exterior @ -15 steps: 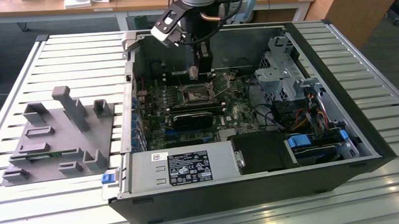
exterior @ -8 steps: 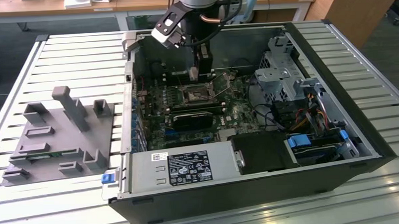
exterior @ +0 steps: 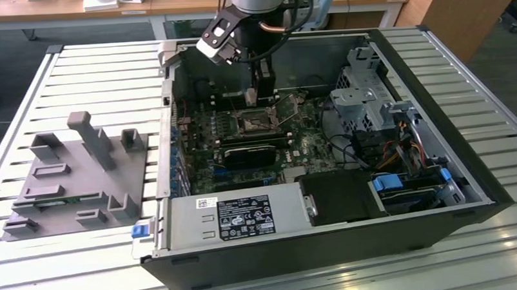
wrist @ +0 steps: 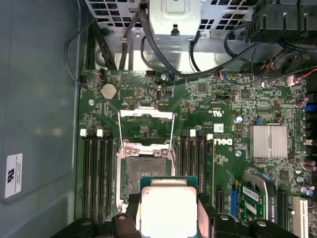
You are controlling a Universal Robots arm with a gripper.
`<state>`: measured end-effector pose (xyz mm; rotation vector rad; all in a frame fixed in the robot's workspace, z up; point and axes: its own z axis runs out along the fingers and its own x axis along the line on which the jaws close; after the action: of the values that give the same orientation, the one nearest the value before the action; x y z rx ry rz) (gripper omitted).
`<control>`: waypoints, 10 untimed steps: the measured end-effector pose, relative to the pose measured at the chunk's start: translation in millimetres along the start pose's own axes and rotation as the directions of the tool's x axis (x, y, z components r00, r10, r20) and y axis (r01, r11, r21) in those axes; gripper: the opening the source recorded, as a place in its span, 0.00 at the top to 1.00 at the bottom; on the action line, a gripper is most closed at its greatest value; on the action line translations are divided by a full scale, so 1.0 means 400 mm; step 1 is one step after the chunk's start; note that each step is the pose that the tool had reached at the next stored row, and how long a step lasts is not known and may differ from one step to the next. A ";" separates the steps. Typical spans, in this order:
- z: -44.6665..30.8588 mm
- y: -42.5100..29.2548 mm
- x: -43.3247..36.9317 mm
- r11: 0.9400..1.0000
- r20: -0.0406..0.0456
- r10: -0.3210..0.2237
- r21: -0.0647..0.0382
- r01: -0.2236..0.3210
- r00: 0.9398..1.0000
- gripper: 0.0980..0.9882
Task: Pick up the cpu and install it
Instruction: 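Place the cpu into insertion slot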
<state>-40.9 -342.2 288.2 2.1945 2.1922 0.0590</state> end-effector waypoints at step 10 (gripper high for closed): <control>0.016 -0.001 0.005 1.000 0.000 0.000 0.000 0.000 1.000 0.50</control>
<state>-40.9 -340.2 281.7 2.1946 2.1922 0.0592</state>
